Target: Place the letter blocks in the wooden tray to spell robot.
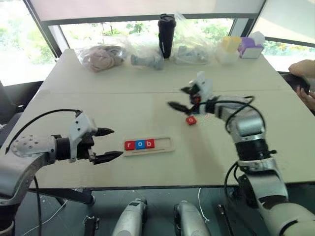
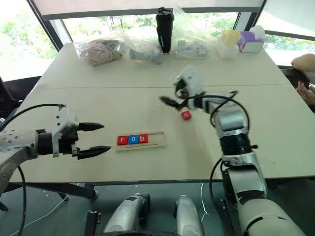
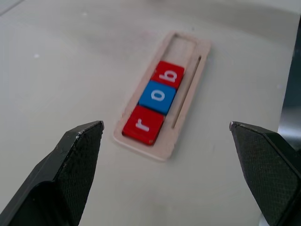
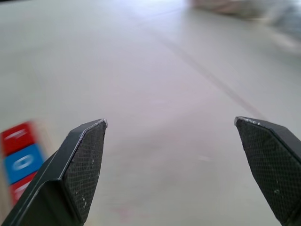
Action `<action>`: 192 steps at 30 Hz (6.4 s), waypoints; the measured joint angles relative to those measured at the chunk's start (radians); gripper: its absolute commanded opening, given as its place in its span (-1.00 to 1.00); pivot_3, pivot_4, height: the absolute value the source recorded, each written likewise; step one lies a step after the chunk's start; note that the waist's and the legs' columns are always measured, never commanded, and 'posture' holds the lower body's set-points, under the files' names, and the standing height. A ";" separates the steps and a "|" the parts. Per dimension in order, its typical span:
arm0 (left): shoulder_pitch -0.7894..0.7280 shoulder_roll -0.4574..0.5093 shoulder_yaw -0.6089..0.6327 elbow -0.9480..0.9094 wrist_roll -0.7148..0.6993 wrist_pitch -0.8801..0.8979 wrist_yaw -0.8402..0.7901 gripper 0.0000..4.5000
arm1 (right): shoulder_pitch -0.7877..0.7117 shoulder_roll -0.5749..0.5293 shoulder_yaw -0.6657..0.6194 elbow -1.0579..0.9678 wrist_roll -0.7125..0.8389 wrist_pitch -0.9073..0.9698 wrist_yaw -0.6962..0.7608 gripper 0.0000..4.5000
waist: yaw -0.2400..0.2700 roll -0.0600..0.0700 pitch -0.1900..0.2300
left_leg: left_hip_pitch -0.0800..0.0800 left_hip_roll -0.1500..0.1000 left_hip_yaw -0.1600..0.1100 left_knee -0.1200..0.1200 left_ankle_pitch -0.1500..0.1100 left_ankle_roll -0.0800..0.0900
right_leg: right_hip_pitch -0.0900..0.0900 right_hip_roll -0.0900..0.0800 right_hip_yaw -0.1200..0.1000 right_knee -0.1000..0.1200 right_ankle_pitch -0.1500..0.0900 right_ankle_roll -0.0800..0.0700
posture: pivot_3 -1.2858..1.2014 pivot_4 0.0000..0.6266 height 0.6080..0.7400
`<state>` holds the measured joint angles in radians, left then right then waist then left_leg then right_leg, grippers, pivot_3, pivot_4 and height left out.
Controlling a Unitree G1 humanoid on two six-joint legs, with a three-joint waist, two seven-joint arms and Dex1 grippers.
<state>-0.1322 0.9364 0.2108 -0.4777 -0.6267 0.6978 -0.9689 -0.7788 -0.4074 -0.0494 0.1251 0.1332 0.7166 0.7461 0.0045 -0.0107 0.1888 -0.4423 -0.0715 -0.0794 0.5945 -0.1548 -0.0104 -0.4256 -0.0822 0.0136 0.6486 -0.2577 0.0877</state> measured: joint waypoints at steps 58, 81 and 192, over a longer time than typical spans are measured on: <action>-0.201 -0.093 -0.161 0.117 0.014 -0.010 -0.018 1.00 | 0.402 -0.076 -0.107 -0.722 0.107 0.642 -0.388 0.97 | -0.019 0.000 0.000 | 0.000 0.000 0.003 0.001 0.001 0.004 | 0.002 -0.001 0.000 -0.004 0.000 0.000 | 0.03 -0.52 1.00; -0.137 -0.056 -0.160 0.047 0.021 -0.005 -0.034 1.00 | 0.191 -0.314 0.280 0.246 0.008 -0.606 0.587 0.87 | -0.016 -0.001 0.001 | 0.000 0.001 0.003 0.003 0.000 0.005 | 0.002 -0.001 -0.001 -0.002 0.000 0.000 | 0.03 -0.52 1.00; -0.081 -0.066 -0.102 0.033 0.034 -0.050 0.049 1.00 | -0.061 0.212 -0.033 0.308 -0.071 0.124 -0.638 -0.47 | -0.024 0.000 0.001 | 0.001 0.001 0.004 0.000 0.002 0.004 | -0.001 0.003 0.001 0.001 0.003 0.002 | 0.03 -0.52 1.00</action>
<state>-0.2136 0.8699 0.1091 -0.4445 -0.5925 0.6477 -0.9203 -0.8401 -0.1954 -0.0824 0.4327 0.0621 0.8403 0.1081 -0.0194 -0.0106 0.1899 -0.4416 -0.0708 -0.0750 0.5945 -0.1531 -0.0064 -0.4261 -0.0796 0.0145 0.6495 -0.2549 0.0900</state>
